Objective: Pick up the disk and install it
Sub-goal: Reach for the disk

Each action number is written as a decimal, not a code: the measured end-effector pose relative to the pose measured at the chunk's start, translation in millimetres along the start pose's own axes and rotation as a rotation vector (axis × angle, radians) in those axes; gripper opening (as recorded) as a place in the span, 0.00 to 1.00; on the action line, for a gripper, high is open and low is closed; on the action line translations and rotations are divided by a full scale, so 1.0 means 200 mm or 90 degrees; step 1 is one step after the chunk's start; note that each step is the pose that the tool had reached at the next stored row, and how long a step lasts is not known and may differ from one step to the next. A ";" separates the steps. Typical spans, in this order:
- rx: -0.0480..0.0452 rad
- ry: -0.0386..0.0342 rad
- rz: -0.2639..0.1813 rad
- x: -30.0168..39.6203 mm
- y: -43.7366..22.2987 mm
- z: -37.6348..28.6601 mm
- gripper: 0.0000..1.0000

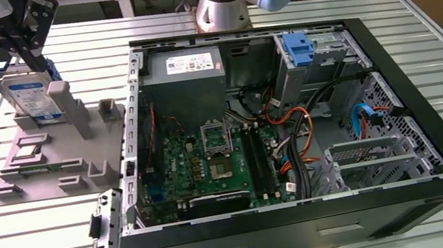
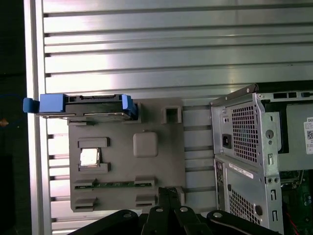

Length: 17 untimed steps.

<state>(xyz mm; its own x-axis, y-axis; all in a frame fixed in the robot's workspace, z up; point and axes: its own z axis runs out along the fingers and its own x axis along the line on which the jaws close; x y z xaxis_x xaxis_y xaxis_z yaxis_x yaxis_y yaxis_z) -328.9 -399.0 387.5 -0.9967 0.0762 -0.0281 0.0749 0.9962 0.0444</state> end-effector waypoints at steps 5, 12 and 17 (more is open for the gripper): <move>0.0000 0.0000 0.000 0.000 0.000 0.000 0.11; 0.0000 0.0000 0.000 0.018 -0.001 0.000 0.11; 0.0000 0.0000 0.000 0.048 -0.003 -0.001 0.11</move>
<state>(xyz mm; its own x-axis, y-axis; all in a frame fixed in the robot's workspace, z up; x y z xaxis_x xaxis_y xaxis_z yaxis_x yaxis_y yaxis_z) -338.6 -398.9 387.4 -0.9967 0.0763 -0.0280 0.0750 0.9962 0.0443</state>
